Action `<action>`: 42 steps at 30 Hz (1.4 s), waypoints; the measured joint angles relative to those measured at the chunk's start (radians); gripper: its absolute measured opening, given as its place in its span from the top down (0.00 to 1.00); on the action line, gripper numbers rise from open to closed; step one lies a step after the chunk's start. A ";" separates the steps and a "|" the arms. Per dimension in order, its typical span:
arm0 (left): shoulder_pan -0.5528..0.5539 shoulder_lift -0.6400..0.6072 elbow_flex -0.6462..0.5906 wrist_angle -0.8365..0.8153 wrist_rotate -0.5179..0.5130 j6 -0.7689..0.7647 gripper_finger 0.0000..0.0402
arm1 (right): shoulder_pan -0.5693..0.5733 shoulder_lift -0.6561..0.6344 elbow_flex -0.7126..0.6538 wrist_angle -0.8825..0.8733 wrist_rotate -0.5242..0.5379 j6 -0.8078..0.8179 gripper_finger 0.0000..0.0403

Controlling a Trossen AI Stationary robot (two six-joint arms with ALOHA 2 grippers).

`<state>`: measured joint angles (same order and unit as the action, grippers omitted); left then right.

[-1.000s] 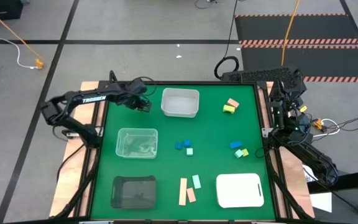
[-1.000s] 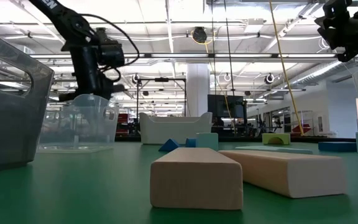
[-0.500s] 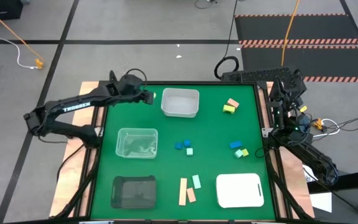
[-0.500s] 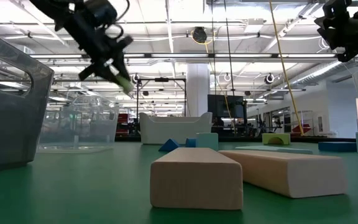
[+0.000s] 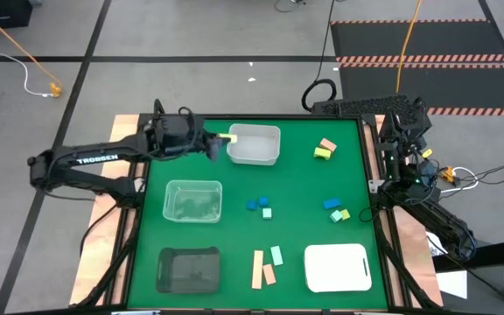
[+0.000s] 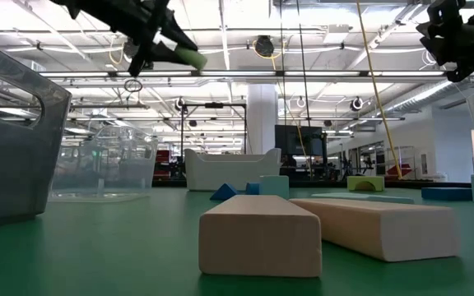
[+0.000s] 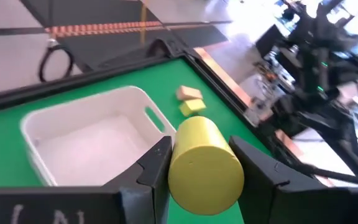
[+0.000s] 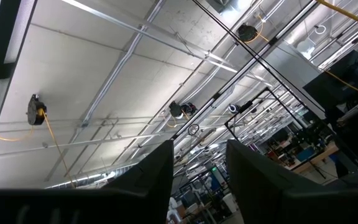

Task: Sort & place blocks by color
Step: Put the top left yellow cylinder block into the transparent bin

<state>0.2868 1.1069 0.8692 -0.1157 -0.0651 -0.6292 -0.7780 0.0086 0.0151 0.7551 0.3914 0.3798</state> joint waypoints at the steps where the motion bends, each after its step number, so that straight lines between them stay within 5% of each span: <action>1: -0.014 -0.009 0.000 -0.010 0.019 -0.003 0.67 | 0.000 0.000 0.000 0.000 0.000 0.000 0.65; 10: -0.206 -0.121 0.000 -0.233 0.123 -0.019 0.67 | 0.000 0.000 0.000 0.000 0.000 0.000 0.65; 16: -0.371 -0.169 0.000 -0.529 0.123 -0.208 0.67 | 0.000 0.000 0.000 0.000 0.000 0.000 0.65; 25: -0.531 -0.127 0.000 -0.832 -0.080 -0.431 0.64 | 0.000 0.000 0.000 0.000 0.000 0.000 0.65; 33: -0.552 0.015 0.000 -0.883 -0.154 -0.498 0.67 | 0.000 0.000 0.000 0.000 0.000 0.000 0.65; 42: -0.552 0.118 0.000 -0.877 -0.176 -0.518 0.57 | 0.000 0.000 0.000 0.000 0.000 0.000 0.65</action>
<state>-0.2653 1.2245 0.8692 -0.9924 -0.2413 -1.1476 -0.7781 0.0086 0.0151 0.7547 0.3915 0.3800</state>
